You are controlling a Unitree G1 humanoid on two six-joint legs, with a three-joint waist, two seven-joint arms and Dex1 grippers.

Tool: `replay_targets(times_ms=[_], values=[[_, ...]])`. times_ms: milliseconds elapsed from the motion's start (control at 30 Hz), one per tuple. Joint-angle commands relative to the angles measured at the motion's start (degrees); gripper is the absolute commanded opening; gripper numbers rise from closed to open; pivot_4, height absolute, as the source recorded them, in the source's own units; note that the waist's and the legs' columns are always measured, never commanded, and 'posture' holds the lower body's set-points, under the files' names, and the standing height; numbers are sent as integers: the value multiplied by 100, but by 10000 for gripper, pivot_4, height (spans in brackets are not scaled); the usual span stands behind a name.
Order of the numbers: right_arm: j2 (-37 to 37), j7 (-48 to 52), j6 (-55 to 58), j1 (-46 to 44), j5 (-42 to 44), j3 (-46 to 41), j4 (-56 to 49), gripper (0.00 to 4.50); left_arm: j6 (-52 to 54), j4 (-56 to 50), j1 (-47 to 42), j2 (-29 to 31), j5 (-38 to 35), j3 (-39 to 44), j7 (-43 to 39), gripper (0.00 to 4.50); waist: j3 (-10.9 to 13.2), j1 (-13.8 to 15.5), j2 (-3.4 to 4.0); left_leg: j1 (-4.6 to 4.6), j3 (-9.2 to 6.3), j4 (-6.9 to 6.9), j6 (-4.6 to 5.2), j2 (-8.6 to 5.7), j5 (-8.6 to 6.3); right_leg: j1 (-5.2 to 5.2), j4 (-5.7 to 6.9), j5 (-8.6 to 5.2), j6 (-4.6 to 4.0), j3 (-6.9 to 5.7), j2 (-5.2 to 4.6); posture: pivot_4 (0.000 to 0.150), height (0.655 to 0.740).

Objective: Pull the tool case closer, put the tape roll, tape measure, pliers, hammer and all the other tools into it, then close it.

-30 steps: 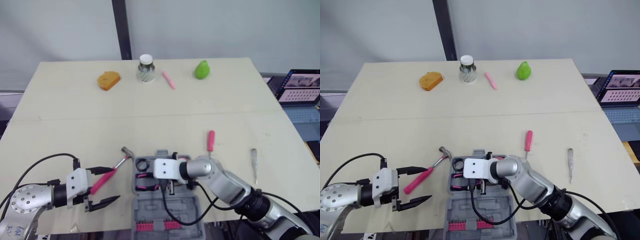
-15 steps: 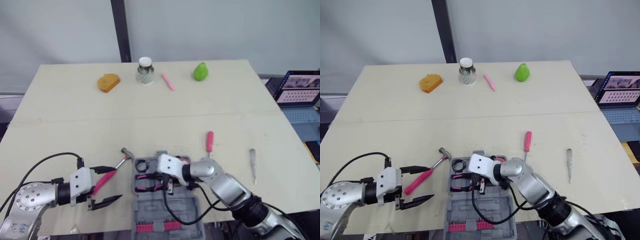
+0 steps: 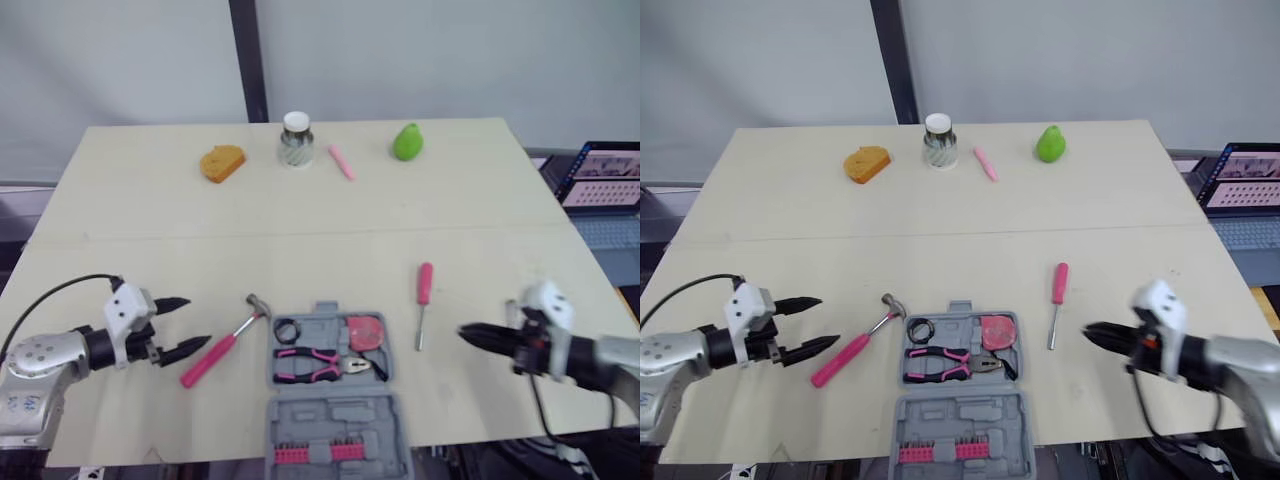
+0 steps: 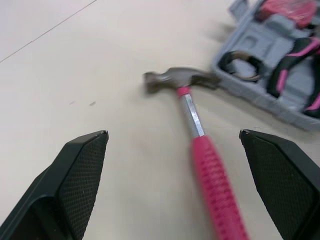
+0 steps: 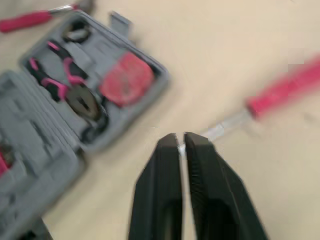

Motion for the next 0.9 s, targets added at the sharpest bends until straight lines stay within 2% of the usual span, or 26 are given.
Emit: replay_targets(times_ms=[33,133,167,200,367,633,733,900], values=[[-198,143,-575,250,-106,-958,1309,22731,-207,679,145,296,57,586,-25,45000,0,-13,0,1,4,-1,1,0,-1,0,-2,0,0,2,0,1500,7400],[-263,81,-1150,270,-292,-1241,2453,39330,-500,1390,289,454,171,840,-69,45000,1,-42,2,7,12,-10,2,0,-1,-2,-5,0,0,5,0,1500,7400],[-263,76,-1278,251,-326,-1269,2712,43273,-589,1554,329,480,209,880,-70,45000,1,-60,2,10,12,-12,2,1,-1,-1,-5,0,0,5,0,1500,7400],[-266,89,-1366,229,-334,-1270,2868,44248,-659,1655,343,493,230,894,-76,45000,1,-81,2,11,13,-13,2,1,-1,0,-5,0,0,5,-1,1500,7400],[-215,68,-1598,149,-352,-1120,3095,44248,-835,1929,363,508,261,920,-76,45000,3,-144,6,14,14,-16,1,1,-1,0,-3,0,0,7,-2,1500,7400],[-189,-16,-1633,99,-330,-1072,3011,44248,-791,1761,462,437,219,872,-101,45000,4,-139,8,18,15,-18,0,1,-2,3,-2,0,0,8,-2,1500,7400],[-131,-119,-1425,207,-218,-1139,2549,44248,-706,1379,479,334,173,721,-152,45000,4,-137,9,19,15,-18,0,1,-2,5,-3,0,0,8,-2,1500,7400],[35,-316,-590,490,349,-1133,794,44248,-199,173,359,97,0,316,-150,45000,7,-128,13,22,11,-15,-1,1,-2,11,-2,0,0,9,-3,1500,7400]])
